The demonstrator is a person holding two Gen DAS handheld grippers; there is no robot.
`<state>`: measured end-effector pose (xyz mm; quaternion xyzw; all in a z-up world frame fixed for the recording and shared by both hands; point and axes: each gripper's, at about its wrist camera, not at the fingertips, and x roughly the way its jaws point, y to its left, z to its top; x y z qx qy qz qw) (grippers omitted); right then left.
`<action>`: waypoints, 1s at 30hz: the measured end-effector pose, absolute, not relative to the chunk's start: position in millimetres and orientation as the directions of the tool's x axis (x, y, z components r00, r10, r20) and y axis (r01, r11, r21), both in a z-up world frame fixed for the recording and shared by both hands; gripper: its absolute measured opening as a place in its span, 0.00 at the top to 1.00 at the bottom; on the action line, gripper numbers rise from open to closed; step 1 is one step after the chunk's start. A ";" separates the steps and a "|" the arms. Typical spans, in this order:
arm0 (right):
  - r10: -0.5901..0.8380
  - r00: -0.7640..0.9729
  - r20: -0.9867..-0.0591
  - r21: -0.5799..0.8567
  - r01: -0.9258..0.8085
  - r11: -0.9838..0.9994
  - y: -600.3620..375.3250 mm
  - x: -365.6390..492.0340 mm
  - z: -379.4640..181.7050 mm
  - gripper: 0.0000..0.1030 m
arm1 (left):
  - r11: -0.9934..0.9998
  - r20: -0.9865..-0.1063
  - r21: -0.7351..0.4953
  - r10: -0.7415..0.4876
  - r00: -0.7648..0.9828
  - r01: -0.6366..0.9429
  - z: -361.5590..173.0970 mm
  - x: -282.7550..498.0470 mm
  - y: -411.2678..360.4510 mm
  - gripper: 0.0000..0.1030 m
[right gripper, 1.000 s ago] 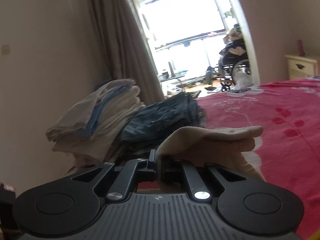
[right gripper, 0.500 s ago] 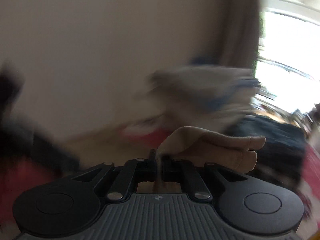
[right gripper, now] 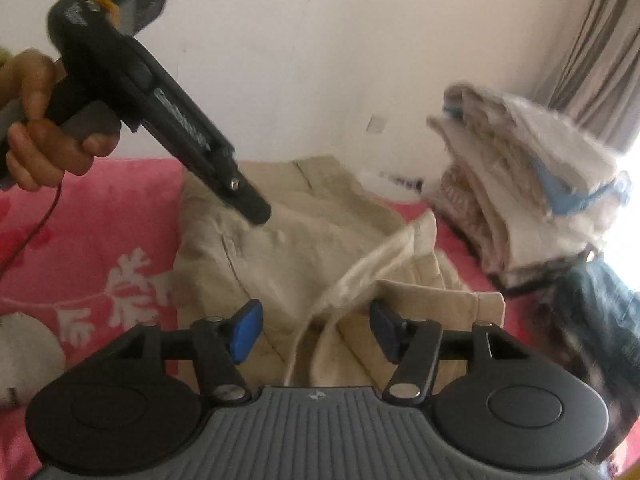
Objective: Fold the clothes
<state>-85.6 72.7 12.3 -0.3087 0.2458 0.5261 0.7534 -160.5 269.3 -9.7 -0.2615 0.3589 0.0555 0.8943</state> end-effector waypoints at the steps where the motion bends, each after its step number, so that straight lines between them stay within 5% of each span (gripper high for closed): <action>1: 0.631 0.288 -0.720 -0.149 -0.953 0.265 68.3 -79.7 16.4 0.39 | 0.852 -0.655 -0.449 -0.108 0.748 -0.271 -8.4 -159.1 269.6 0.57; 7: 0.628 0.110 -0.771 0.159 -0.920 0.357 11.6 -52.6 44.6 0.39 | 0.843 -0.560 -0.530 -0.262 0.786 -0.097 3.7 -120.5 254.2 0.53; 14: 0.588 0.250 -0.769 0.173 -0.805 0.568 -31.7 -23.6 51.1 0.39 | 0.887 -0.586 -0.460 -0.258 0.768 -0.053 2.4 -72.7 229.7 0.54; 18: 0.604 0.280 -0.746 0.166 -0.800 0.576 -30.2 -13.8 54.0 0.39 | 0.905 -0.614 -0.412 -0.192 0.765 -0.103 -0.5 -62.2 223.7 0.93; 19: 0.618 0.285 -0.733 0.168 -0.804 0.570 -29.0 -11.0 58.2 0.39 | 0.905 -0.600 -0.410 -0.176 0.780 -0.111 4.0 -70.2 226.8 0.96; 25: 0.705 0.283 -0.651 0.262 -0.787 0.559 -6.8 27.0 82.0 0.39 | 0.903 -0.574 -0.372 -0.041 0.818 -0.215 17.0 -142.0 242.3 0.97; 30: 0.726 0.149 -0.672 0.441 -0.707 0.553 53.2 72.5 81.8 0.39 | 0.898 -0.621 -0.333 0.019 0.784 -0.286 -1.8 -172.6 242.6 0.97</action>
